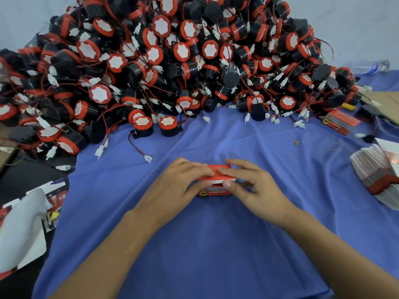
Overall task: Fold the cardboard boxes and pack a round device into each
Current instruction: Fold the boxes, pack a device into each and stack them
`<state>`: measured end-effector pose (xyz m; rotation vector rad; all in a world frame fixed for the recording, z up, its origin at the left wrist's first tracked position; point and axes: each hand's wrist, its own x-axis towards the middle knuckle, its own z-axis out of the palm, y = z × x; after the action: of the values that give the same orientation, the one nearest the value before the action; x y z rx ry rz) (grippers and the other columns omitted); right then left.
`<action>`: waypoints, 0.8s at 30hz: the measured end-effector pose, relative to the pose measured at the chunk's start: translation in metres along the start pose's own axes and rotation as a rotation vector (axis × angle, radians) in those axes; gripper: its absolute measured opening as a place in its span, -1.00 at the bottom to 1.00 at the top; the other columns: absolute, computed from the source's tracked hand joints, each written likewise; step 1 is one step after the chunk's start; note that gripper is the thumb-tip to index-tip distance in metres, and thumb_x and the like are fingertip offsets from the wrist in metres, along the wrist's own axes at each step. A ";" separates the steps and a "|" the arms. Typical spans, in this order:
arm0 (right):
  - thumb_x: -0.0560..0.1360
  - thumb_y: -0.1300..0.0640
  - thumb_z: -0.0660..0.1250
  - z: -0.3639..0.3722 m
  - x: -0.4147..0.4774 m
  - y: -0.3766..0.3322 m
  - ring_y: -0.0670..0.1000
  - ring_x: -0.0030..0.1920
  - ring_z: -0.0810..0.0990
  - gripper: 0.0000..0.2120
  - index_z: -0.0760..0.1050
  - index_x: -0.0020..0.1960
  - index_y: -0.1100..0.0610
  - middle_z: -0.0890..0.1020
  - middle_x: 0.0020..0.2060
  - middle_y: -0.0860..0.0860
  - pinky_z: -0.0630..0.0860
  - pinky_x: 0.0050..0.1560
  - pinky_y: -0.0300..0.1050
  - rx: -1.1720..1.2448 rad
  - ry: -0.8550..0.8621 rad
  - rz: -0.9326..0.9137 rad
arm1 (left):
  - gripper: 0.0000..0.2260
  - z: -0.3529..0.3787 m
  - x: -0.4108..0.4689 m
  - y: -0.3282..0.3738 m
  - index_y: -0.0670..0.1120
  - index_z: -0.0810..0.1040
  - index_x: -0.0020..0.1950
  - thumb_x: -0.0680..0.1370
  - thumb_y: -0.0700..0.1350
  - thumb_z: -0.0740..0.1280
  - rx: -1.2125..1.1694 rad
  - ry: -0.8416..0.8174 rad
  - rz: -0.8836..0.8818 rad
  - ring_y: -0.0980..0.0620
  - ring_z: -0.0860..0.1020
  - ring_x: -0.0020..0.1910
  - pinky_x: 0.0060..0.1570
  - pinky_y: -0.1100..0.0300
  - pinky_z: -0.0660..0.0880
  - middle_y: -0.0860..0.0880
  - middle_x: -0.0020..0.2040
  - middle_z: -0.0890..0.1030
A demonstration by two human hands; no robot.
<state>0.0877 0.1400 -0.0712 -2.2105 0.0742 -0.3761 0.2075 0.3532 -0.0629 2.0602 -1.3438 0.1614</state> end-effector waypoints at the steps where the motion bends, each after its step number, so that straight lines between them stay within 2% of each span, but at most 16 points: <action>1: 0.62 0.06 0.39 -0.001 -0.002 0.001 -0.17 0.24 0.58 -0.68 0.59 0.35 -0.13 0.45 0.45 -0.16 0.50 0.10 -0.37 -0.020 -0.022 -0.007 | -0.76 0.001 -0.001 0.000 0.07 0.63 0.25 0.67 0.10 0.29 0.008 0.013 0.019 0.11 0.50 0.14 0.22 0.35 0.37 0.17 0.23 0.62; 4: 0.66 -0.06 0.22 -0.003 -0.008 0.004 -0.28 0.48 0.34 -0.61 0.46 0.47 -0.16 0.31 0.55 -0.22 0.28 0.43 -0.39 -0.156 -0.093 -0.031 | -0.84 0.005 -0.005 -0.002 -0.04 0.70 0.18 0.63 -0.06 0.40 0.013 0.058 0.059 0.04 0.52 0.16 0.22 0.21 0.45 0.11 0.22 0.65; 6: 0.66 -0.10 0.15 -0.004 -0.011 0.005 -0.29 0.52 0.26 -0.58 0.39 0.51 -0.18 0.24 0.58 -0.26 0.19 0.48 -0.41 -0.195 -0.113 -0.039 | -0.81 0.007 -0.007 -0.003 -0.09 0.70 0.20 0.62 -0.10 0.40 0.002 0.066 0.076 0.05 0.52 0.22 0.25 0.20 0.45 0.07 0.22 0.65; 8: 0.66 -0.15 0.11 -0.003 -0.013 0.005 -0.31 0.53 0.25 -0.56 0.34 0.53 -0.22 0.19 0.59 -0.30 0.18 0.50 -0.38 -0.217 -0.121 -0.042 | -0.76 0.008 -0.008 -0.002 -0.13 0.69 0.23 0.63 -0.06 0.38 0.008 0.075 0.103 0.03 0.52 0.26 0.29 0.22 0.45 0.03 0.22 0.66; 10: 0.66 -0.20 0.07 -0.002 -0.015 0.004 -0.33 0.52 0.24 -0.54 0.31 0.55 -0.25 0.15 0.59 -0.34 0.19 0.49 -0.37 -0.248 -0.123 -0.046 | -0.73 0.008 -0.008 0.000 -0.17 0.69 0.24 0.62 -0.06 0.37 0.031 0.091 0.128 -0.01 0.54 0.24 0.29 0.19 0.46 -0.01 0.20 0.67; 12: 0.65 -0.23 0.06 -0.002 -0.017 0.003 -0.36 0.51 0.22 -0.53 0.26 0.56 -0.29 0.11 0.59 -0.37 0.17 0.48 -0.42 -0.285 -0.124 -0.054 | -0.74 0.009 -0.010 0.001 -0.19 0.69 0.25 0.60 -0.14 0.39 0.068 0.119 0.162 -0.05 0.56 0.21 0.27 0.19 0.48 -0.04 0.19 0.68; 15: 0.67 -0.16 0.15 0.001 -0.019 0.000 -0.32 0.52 0.26 -0.54 0.25 0.56 -0.30 0.10 0.60 -0.37 0.25 0.48 -0.33 -0.315 -0.109 -0.057 | -0.75 0.012 -0.015 0.002 -0.20 0.69 0.24 0.56 -0.24 0.45 0.141 0.169 0.184 -0.05 0.54 0.16 0.26 0.24 0.47 -0.09 0.18 0.67; 17: 0.68 -0.06 0.22 0.004 -0.022 -0.002 -0.30 0.49 0.28 -0.53 0.27 0.57 -0.25 0.09 0.60 -0.36 0.34 0.45 -0.23 -0.329 -0.076 -0.056 | -0.84 0.016 -0.018 0.005 -0.21 0.72 0.16 0.61 -0.21 0.43 0.168 0.229 0.149 -0.04 0.52 0.05 0.11 0.19 0.52 -0.10 0.08 0.64; 20: 0.69 -0.03 0.23 0.008 -0.025 -0.008 -0.21 0.49 0.33 -0.52 0.27 0.59 -0.18 0.05 0.60 -0.36 0.46 0.37 -0.13 -0.373 -0.050 -0.028 | -0.88 0.021 -0.020 0.010 -0.23 0.70 0.06 0.63 -0.21 0.39 0.253 0.265 0.172 -0.05 0.48 -0.08 -0.04 0.14 0.51 -0.07 -0.07 0.58; 22: 0.69 0.01 0.23 0.012 -0.027 -0.012 -0.12 0.50 0.37 -0.50 0.23 0.61 -0.15 0.05 0.62 -0.31 0.53 0.31 -0.05 -0.394 -0.044 -0.002 | -0.90 0.025 -0.023 0.013 -0.23 0.69 0.06 0.62 -0.25 0.40 0.304 0.242 0.186 -0.08 0.51 -0.11 -0.07 0.08 0.55 -0.07 -0.09 0.59; 24: 0.69 0.06 0.23 0.016 -0.028 -0.016 -0.07 0.52 0.36 -0.47 0.21 0.62 -0.12 0.04 0.64 -0.25 0.52 0.32 -0.05 -0.391 -0.038 0.013 | -0.91 0.027 -0.024 0.016 -0.22 0.69 0.05 0.62 -0.24 0.40 0.287 0.246 0.131 -0.08 0.52 -0.11 -0.11 0.06 0.57 -0.06 -0.09 0.58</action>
<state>0.0648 0.1672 -0.0749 -2.6005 0.1531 -0.3333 0.1767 0.3520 -0.0869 2.0976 -1.3622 0.6773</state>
